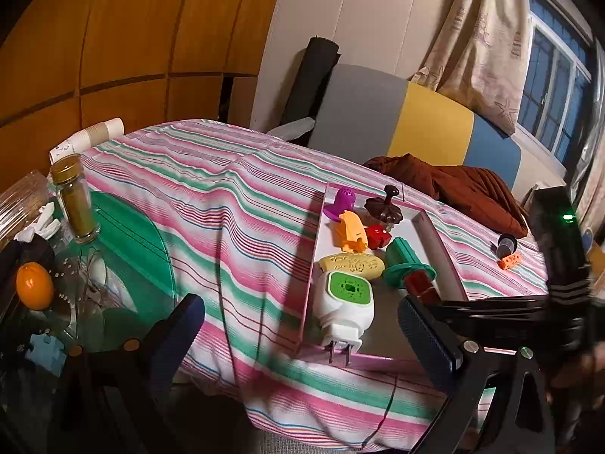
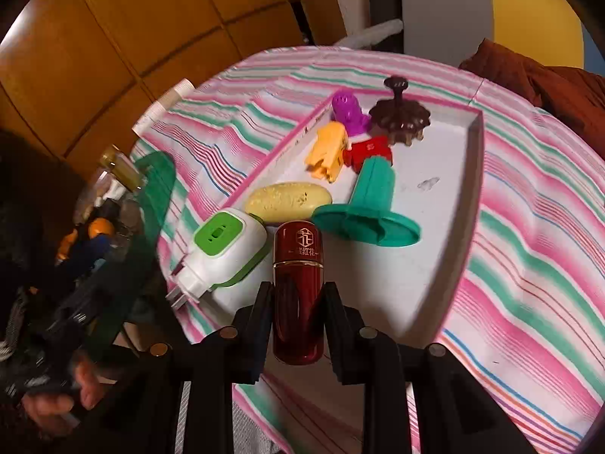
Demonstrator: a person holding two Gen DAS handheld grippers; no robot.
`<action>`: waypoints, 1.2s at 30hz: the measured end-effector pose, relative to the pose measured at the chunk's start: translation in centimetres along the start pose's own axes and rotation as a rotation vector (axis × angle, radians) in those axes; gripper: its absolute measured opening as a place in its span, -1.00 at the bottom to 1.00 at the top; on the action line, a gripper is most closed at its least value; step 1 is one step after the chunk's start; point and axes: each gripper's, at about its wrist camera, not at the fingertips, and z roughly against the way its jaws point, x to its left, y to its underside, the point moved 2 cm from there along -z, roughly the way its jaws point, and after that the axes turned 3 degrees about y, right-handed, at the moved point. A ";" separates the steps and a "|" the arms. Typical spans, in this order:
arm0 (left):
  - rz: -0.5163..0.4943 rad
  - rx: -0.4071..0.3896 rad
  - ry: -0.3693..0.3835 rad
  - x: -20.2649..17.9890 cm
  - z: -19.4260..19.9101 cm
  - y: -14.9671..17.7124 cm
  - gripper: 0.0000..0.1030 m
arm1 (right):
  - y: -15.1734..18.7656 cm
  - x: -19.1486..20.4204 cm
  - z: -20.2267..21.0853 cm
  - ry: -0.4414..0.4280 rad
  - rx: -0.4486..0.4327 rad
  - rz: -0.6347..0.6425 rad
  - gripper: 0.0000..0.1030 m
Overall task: Organize rigid objects
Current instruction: 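Lower the plug into the tray and open the left tool while the right tool lowers the red cylinder in, then move both tools back toward the orange blocks and the black-lidded cup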
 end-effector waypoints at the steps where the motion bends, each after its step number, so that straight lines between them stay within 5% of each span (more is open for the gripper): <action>1: 0.000 0.001 -0.001 0.1 0.0 0.1 0.99 | 0.0 0.0 -0.3 0.005 0.008 -0.007 -0.51; 12: 0.005 0.005 0.009 -0.3 -0.1 0.2 0.99 | 0.3 0.1 0.1 -0.001 0.005 0.005 -0.41; 19: -0.032 0.027 0.028 -1.9 -0.4 0.6 0.99 | -0.2 -3.7 4.5 0.081 -0.108 -0.031 -0.40; 36: -0.152 0.053 0.068 -6.7 -0.2 0.8 0.99 | 1.1 -14.6 5.9 0.335 -0.086 -0.138 -0.40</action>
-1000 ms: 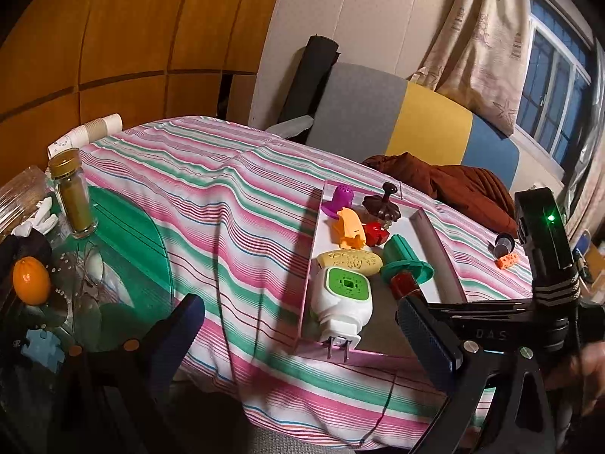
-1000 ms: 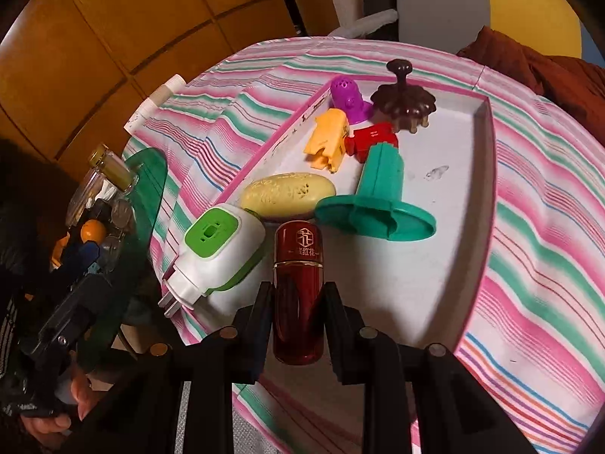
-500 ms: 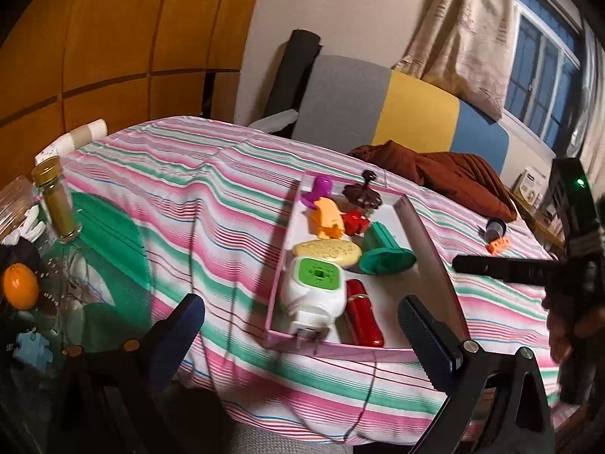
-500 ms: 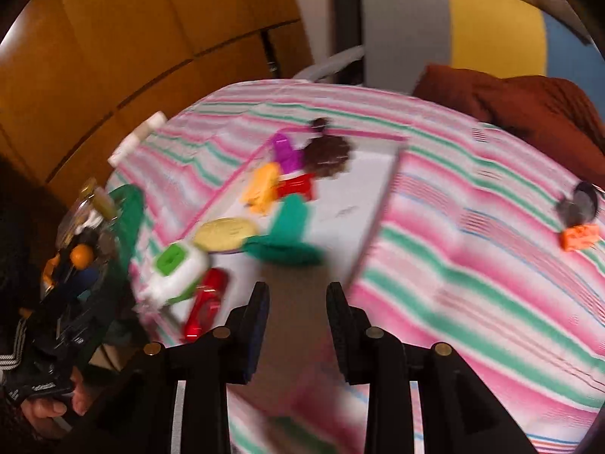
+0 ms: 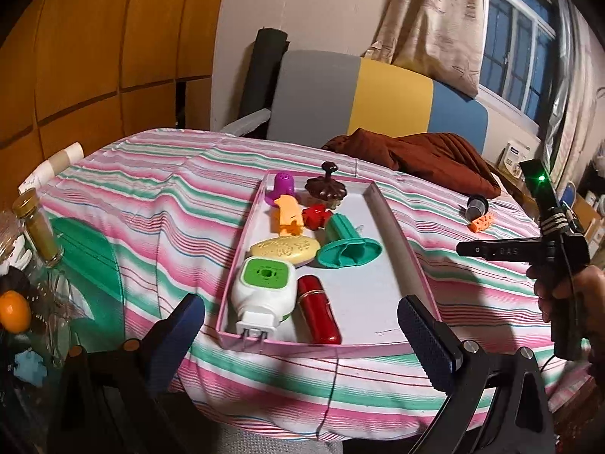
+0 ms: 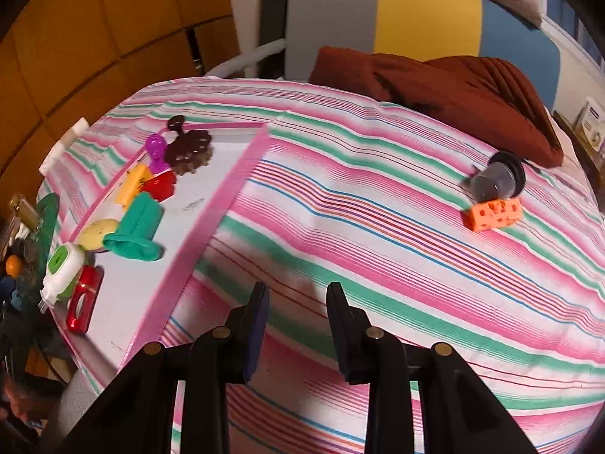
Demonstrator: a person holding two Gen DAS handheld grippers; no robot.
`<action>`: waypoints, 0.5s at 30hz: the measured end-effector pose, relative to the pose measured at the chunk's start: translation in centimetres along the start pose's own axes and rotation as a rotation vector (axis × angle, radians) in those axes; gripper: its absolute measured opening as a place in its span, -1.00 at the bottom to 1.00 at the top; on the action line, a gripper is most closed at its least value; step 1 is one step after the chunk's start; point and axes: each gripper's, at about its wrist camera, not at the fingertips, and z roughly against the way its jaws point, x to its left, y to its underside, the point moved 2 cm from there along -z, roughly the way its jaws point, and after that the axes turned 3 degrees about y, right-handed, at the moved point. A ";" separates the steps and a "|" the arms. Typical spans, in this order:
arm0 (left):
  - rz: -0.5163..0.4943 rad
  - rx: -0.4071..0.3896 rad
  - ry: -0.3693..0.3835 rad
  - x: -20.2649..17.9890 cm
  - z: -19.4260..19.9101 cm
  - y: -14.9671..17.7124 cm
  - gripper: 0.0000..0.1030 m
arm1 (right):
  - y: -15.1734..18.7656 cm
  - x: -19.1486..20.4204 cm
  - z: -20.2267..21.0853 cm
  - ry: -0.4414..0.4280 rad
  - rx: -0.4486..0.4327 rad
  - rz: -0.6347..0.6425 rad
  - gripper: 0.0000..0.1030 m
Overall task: Organize rigid objects
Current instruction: 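Move both tools back toward the orange blocks and the black-lidded cup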
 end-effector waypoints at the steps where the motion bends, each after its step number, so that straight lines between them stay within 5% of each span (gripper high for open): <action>1: -0.003 0.003 0.001 -0.2 -0.1 -0.1 0.99 | 0.1 -0.2 -0.1 -0.003 0.001 -0.009 -0.40; 15: -0.080 0.018 0.052 -4.6 -1.1 -1.4 0.99 | -1.4 -3.5 0.9 0.070 -0.025 -0.029 -0.40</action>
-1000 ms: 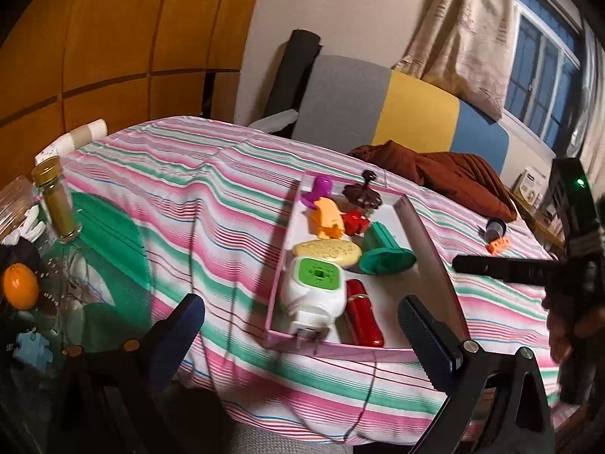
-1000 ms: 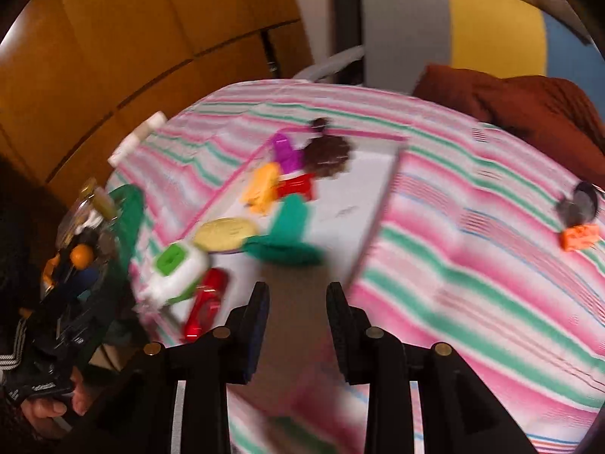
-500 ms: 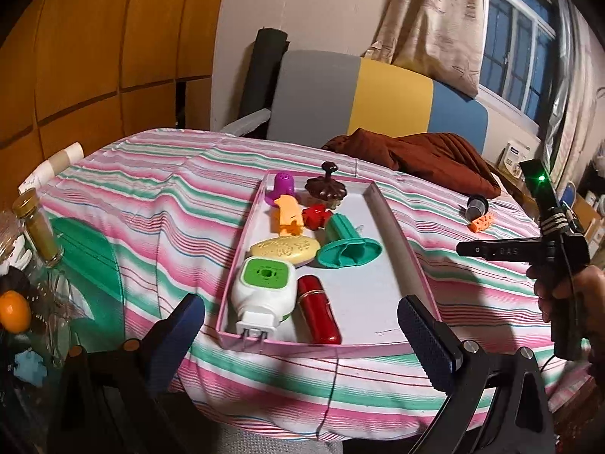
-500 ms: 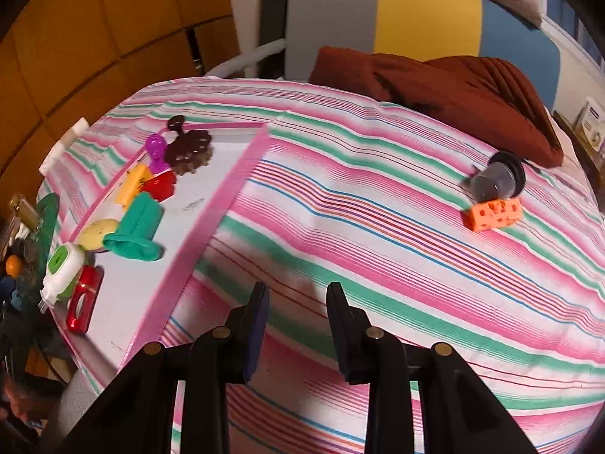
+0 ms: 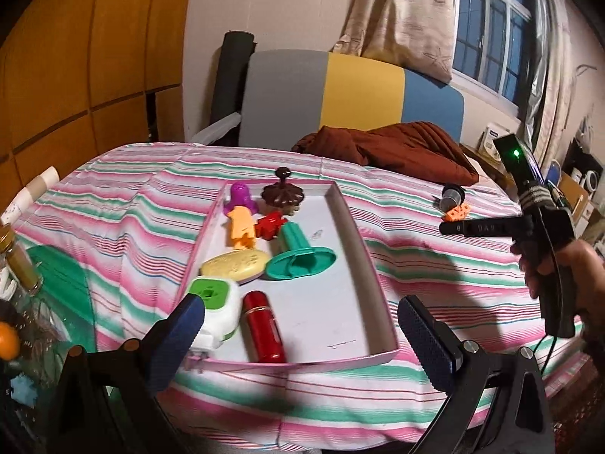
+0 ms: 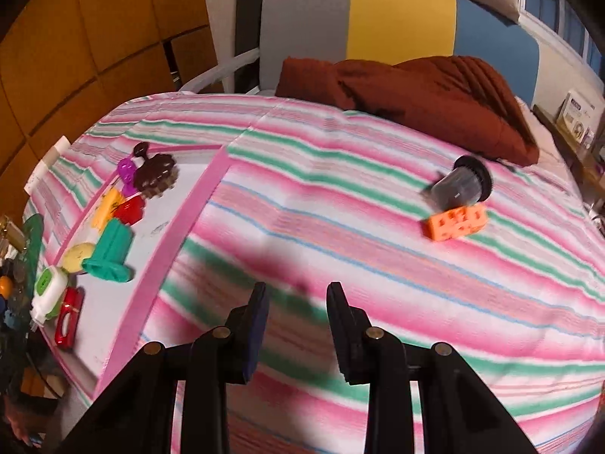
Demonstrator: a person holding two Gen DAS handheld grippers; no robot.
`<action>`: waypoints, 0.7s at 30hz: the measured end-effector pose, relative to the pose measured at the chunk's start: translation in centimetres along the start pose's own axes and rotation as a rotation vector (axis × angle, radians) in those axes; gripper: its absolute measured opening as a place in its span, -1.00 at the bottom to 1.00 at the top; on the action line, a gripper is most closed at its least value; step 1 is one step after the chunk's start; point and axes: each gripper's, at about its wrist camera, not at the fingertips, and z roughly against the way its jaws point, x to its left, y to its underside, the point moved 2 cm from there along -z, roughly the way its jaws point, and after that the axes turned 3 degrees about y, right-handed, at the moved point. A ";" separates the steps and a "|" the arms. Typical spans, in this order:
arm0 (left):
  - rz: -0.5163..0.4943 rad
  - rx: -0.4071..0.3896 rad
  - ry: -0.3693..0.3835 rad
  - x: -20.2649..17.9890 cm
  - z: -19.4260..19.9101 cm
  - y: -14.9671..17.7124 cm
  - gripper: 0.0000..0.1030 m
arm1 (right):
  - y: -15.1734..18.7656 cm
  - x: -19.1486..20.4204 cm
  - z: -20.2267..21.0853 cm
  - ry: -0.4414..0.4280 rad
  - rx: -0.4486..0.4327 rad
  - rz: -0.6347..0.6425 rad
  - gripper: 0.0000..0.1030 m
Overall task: Organize rigid objects
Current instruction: 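Move both tools back toward the orange blocks and the black-lidded cup, then grasp the stack of orange blocks with the left tool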
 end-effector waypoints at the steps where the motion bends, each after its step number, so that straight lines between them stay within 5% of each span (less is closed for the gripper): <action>1: -0.003 0.003 0.010 -0.5 -0.2 -0.1 0.99 | -0.2 -0.5 -0.1 0.010 -0.003 0.003 -0.40; 7: -0.059 0.016 0.054 -4.0 -1.8 -0.9 0.99 | -1.0 -6.8 -1.2 0.122 -0.011 -0.057 -0.40; 14: -0.120 0.043 0.131 -9.6 -5.4 -2.4 0.99 | 0.9 -17.2 -1.6 0.202 0.056 -0.439 -0.39; 21: -0.253 0.064 0.188 -18.4 -14.3 -5.4 0.99 | 2.7 -23.4 -0.4 0.246 0.072 -0.667 -0.38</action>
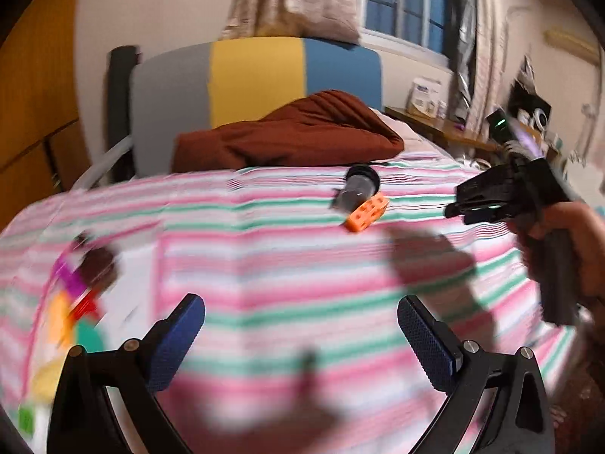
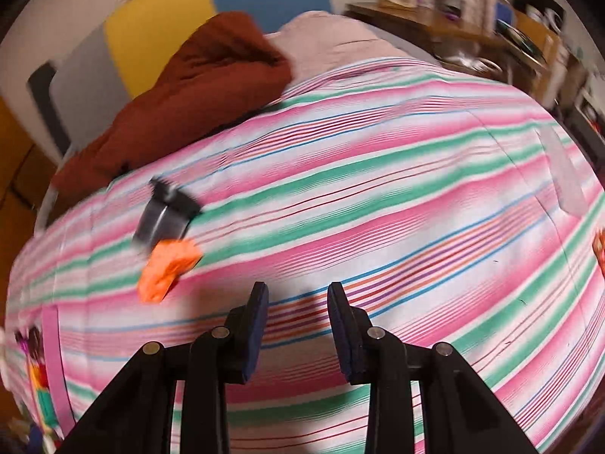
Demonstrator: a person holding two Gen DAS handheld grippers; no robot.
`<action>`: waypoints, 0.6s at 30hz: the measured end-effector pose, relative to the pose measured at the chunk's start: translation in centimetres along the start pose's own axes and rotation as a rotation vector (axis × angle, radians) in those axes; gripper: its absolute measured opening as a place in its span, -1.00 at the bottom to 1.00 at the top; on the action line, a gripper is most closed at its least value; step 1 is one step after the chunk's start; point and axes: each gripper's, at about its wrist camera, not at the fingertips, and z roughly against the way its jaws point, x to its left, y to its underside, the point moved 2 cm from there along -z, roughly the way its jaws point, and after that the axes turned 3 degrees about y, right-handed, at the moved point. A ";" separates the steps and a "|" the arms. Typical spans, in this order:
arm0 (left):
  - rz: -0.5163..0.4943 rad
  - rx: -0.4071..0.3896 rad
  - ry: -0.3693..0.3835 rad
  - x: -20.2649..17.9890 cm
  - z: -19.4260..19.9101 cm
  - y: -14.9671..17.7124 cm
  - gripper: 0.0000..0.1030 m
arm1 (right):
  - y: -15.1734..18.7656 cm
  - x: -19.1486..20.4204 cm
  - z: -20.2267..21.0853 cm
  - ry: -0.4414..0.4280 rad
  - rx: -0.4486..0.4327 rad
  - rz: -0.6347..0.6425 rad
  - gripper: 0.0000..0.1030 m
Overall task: Organize rigid objects
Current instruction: 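Grasp the stack of orange blocks with the left tool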
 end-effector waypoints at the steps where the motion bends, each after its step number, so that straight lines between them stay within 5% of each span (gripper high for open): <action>1: -0.015 0.012 -0.005 -0.7 -1.6 -0.7 0.99 | -0.2 -0.3 0.0 0.008 -0.002 -0.015 -0.38; 11: -0.166 0.106 -0.001 -6.7 -15.3 -6.2 0.89 | -1.4 -2.1 -0.5 -0.017 0.016 -0.094 -0.38; 15: -0.137 0.150 0.085 -6.9 -17.7 -7.3 0.33 | -1.4 -1.6 -0.6 -0.032 0.021 -0.087 -0.38; 18: -0.139 0.192 0.126 -7.0 -18.6 -6.9 -0.28 | -1.5 -1.4 -0.8 -0.036 0.020 -0.079 -0.38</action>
